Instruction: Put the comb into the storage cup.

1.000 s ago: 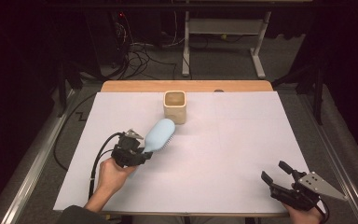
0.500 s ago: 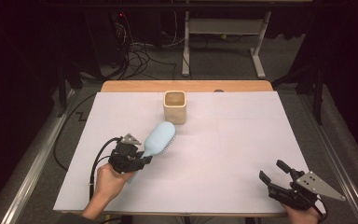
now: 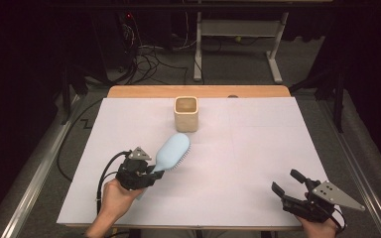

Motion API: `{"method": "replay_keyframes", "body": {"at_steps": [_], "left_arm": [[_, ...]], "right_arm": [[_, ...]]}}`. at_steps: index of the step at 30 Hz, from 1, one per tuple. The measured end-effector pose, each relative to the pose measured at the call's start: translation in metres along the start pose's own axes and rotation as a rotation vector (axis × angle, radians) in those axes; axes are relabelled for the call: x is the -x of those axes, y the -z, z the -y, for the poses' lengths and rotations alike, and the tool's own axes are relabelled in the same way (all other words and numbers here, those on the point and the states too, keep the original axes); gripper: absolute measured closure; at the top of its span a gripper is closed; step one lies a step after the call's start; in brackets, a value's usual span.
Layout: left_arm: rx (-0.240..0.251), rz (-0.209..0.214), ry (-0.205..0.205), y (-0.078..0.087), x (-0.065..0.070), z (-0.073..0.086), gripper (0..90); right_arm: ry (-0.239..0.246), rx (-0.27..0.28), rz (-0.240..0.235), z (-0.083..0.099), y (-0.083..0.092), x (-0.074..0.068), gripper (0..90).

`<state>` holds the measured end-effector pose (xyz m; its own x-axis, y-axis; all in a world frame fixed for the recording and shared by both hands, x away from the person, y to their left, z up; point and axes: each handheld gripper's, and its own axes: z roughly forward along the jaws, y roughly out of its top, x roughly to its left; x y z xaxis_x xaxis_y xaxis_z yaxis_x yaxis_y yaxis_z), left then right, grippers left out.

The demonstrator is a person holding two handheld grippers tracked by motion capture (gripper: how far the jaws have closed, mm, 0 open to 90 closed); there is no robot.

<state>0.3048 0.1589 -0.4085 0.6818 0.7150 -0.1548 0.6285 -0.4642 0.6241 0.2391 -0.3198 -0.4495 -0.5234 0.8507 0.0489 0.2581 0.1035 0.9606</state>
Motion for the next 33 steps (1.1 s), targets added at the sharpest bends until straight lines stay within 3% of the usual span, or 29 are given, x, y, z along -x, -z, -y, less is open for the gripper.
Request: {"method": "replay_keyframes", "body": {"at_steps": [15,23,33], "left_arm": [[0.009,0.011,-0.032,-0.003,0.009,0.005,69.4],[0.011,0.017,-0.049,-0.005,0.013,0.004,69.4],[0.019,0.028,-0.075,-0.01,0.021,0.003,69.4]], "right_arm": [[0.006,-0.014,-0.079,-0.009,-0.01,-0.013,15.9],[0.0,-0.017,-0.084,-0.011,-0.018,-0.019,15.0],[0.029,-0.051,-0.099,-0.015,-0.027,-0.035,16.1]]}}
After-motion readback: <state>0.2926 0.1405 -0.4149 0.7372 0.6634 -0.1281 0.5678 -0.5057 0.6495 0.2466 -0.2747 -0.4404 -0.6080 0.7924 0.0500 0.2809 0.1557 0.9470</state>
